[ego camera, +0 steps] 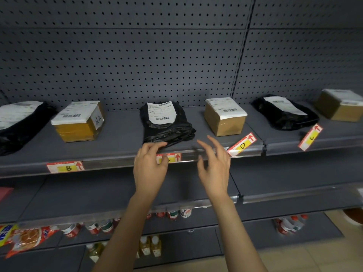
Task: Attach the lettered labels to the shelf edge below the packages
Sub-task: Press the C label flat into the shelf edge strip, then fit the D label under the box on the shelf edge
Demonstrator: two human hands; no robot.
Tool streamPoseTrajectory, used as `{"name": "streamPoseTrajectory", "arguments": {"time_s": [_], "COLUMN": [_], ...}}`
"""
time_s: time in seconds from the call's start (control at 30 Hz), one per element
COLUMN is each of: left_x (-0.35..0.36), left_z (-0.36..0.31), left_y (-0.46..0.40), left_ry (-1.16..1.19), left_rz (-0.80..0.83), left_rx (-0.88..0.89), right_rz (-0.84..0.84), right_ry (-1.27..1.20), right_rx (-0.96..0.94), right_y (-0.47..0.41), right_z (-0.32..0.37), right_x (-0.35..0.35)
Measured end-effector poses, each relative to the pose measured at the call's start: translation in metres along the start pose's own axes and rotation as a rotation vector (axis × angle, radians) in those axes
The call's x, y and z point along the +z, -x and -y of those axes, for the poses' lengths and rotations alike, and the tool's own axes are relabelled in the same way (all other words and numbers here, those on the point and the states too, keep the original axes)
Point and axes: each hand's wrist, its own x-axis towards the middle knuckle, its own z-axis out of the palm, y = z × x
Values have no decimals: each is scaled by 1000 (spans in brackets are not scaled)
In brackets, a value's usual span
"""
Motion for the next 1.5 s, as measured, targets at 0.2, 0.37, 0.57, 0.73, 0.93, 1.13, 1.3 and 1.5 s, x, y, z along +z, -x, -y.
{"name": "streamPoseTrajectory", "arguments": {"time_s": [0.2, 0.37, 0.57, 0.73, 0.93, 1.13, 1.3, 1.5], "left_x": [45, 95, 134, 145, 139, 137, 143, 168], "left_z": [-59, -91, -117, -124, -117, -119, -122, -161], "left_y": [-2, 15, 23, 32, 35, 31, 36, 31], "left_ry": [141, 97, 85, 92, 37, 62, -3, 67], "left_rz": [66, 145, 105, -17, -49, -49, -92, 18], "left_rx": [75, 68, -45, -121, -127, -142, -98, 20], "right_rz": [-73, 32, 180, 307, 325, 293, 223, 48], "right_ry": [103, 161, -70, -93, -181, -100, -66, 1], "right_rx": [48, 83, 162, 66, 93, 15, -37, 56], "right_y": [-33, -65, -79, -80, -76, -65, -57, -80], "right_z": [-53, -104, -143, -145, -136, -144, -151, -183], "right_x": [-53, -86, -104, -99, -84, -89, -99, -144]}}
